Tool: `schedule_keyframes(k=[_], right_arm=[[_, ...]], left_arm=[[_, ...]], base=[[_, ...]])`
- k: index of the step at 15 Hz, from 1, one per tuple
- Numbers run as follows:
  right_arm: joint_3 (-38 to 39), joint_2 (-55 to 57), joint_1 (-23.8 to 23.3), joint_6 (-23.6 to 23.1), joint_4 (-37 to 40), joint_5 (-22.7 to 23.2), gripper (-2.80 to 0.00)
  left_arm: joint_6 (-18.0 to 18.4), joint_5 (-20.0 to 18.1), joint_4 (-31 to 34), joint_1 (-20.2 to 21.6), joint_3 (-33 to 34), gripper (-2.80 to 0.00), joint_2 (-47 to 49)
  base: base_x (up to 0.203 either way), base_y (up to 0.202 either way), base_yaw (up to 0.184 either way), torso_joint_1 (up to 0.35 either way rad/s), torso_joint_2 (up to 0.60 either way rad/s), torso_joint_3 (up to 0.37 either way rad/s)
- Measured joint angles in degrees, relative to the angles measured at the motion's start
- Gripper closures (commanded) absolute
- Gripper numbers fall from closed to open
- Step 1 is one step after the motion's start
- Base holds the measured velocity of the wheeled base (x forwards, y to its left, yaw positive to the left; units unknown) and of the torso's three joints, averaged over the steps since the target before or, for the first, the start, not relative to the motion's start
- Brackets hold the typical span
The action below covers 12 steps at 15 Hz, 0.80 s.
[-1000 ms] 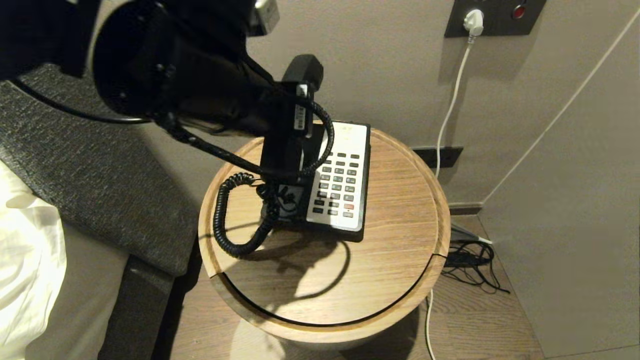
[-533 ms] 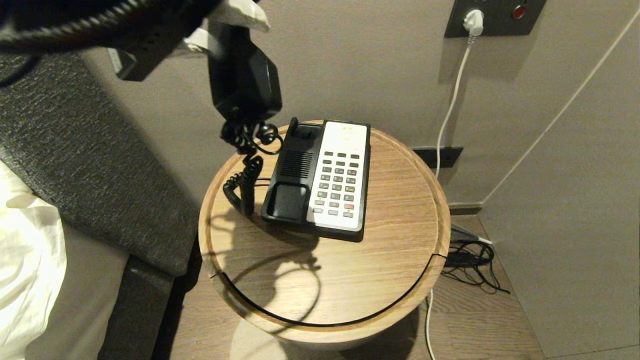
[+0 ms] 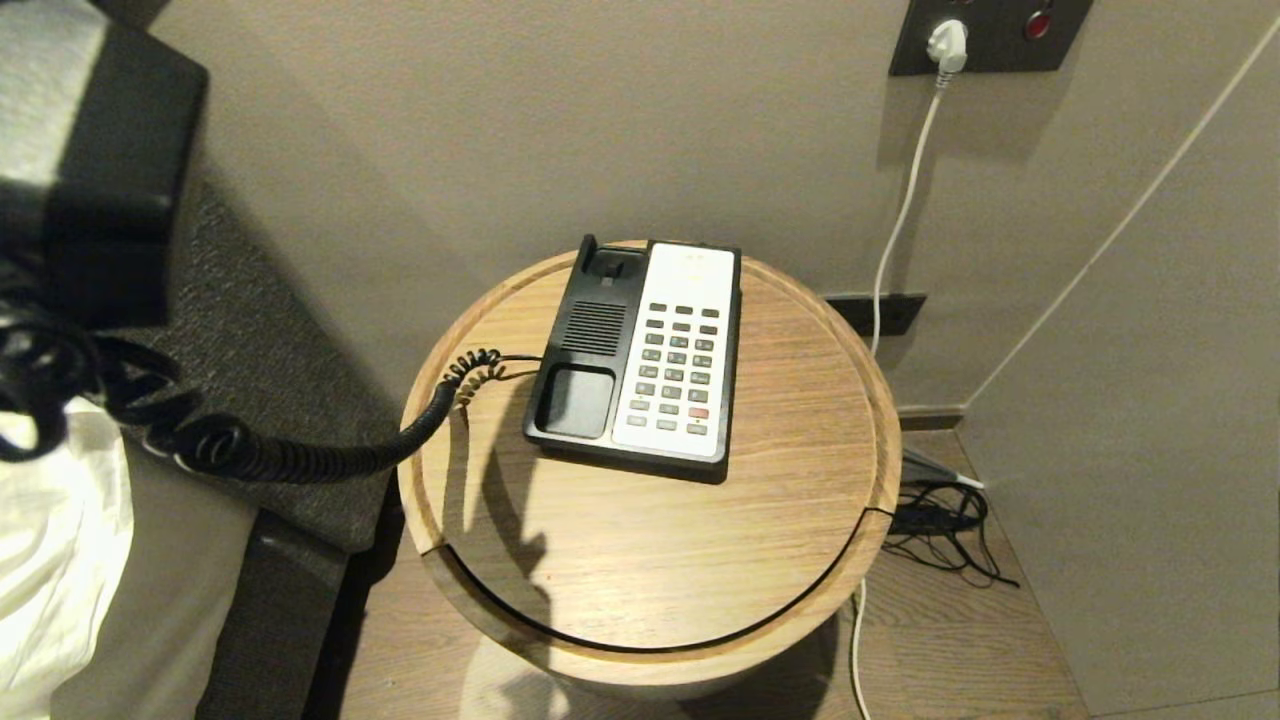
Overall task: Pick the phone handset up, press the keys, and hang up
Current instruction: Dial the number
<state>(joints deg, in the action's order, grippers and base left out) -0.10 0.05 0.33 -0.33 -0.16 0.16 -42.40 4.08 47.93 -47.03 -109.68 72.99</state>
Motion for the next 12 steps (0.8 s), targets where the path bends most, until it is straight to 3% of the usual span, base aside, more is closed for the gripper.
schedule_keyframes(k=[5, 7, 12], right_arm=[[0.00, 0.00, 0.00, 0.02, 0.00, 0.00, 0.00], [0.00, -0.01, -0.02, 0.01, -0.01, 0.00, 0.00], [0.00, 0.00, 0.00, 0.00, 0.00, 0.00, 0.00]], left_arm=[[-6.68, -0.18, -7.35, 0.71, -0.51, 0.00, -2.15], [-9.37, -2.70, -7.56, 0.87, 0.04, 0.00, -3.06], [-9.06, -20.74, -7.05, 4.50, 3.60, 0.00, -8.36]], base=[[0.000, 0.000, 0.000, 0.000, 0.00, 0.000], [0.000, 0.000, 0.000, 0.000, 0.00, 0.000], [0.000, 0.000, 0.000, 0.000, 0.00, 0.000]])
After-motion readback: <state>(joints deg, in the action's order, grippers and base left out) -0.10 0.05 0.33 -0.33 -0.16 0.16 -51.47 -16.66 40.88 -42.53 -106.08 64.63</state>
